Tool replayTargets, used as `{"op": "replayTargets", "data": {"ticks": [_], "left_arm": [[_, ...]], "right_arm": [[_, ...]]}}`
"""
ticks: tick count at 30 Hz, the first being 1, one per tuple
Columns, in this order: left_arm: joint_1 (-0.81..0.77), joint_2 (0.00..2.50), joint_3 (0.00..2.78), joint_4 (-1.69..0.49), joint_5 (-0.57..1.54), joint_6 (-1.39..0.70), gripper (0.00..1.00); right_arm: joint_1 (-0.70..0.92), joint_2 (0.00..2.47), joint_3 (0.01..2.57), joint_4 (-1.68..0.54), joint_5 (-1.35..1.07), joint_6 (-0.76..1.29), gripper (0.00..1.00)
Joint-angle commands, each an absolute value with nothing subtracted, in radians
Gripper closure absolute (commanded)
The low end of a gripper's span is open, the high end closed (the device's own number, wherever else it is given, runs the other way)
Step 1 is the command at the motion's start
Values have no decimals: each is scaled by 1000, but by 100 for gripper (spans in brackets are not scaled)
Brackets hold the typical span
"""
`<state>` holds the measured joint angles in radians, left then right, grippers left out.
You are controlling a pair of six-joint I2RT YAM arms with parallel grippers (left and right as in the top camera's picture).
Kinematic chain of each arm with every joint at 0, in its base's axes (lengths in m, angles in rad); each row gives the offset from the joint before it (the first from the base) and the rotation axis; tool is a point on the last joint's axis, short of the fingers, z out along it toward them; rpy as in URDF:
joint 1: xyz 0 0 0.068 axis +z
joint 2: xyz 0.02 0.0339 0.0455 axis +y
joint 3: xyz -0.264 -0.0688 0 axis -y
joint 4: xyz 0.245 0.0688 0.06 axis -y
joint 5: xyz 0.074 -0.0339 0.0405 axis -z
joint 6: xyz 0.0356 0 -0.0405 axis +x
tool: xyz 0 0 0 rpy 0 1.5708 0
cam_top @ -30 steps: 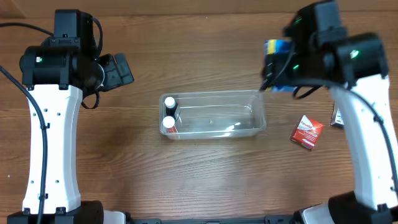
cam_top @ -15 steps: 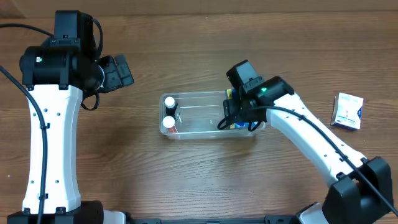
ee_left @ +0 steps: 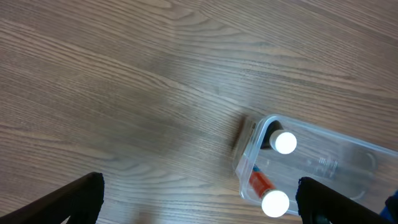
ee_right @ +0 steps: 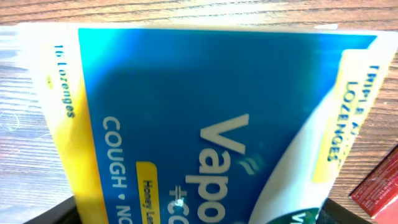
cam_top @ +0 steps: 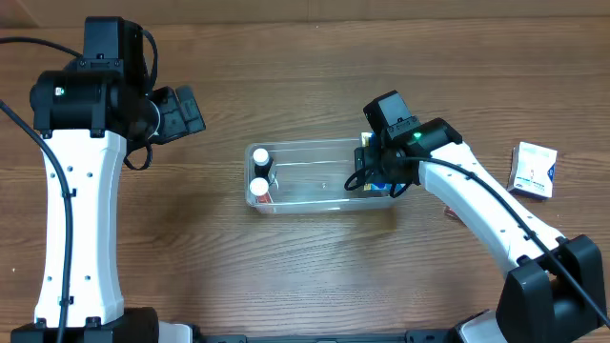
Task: Pack container
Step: 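Place the blue VapoDrops box upright in the container's right end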
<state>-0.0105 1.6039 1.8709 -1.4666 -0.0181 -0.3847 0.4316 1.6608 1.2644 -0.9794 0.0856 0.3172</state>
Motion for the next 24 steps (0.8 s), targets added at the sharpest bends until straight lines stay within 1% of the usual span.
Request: {"op": "replayTargets", "data": {"ticks": [1,5,7,10,11,13,14,17,18,20,22,24], "left_arm": [[-6,1597,1883,-1465,-10,-362,0],[-6,1597,1883,-1465,-10,-362,0],[-6,1597,1883,-1465,-10,-362,0],[-6,1597,1883,-1466,-11,-357,0],[-6,1597,1883,-1467,-10,-350,0],[-6,1597,1883,-1467,-10,-347,0],[-6,1597,1883,-1467,-10,-344,0],[-6,1597,1883,-1466,-10,-343,0],[-6,1597,1883,-1467,-10,-343,0],[-6,1597,1883,-1466,-10,-344,0],[-6,1597,1883,-1466,-10,-344,0],[-6,1597,1883,-1466,-10,-344,0]], "right_arm": [[429,1652,1262,-978,96,318,10],[429,1652,1262,-977,96,319,9],[429,1652,1264,-975,96,318,12],[429,1608,1353,-1023,147,348,11],[427,1573,1416,-1058,204,381,9],[395,1501,1539,-1131,314,453,0],[343,1463,1590,-1162,323,474,0],[133,1426,1603,-1269,267,469,0],[22,1442,1574,-1313,213,433,0],[-106,1478,1492,-1302,81,340,0],[-161,1522,1380,-1254,2,274,0],[-164,1577,1280,-1197,5,261,0]]}}
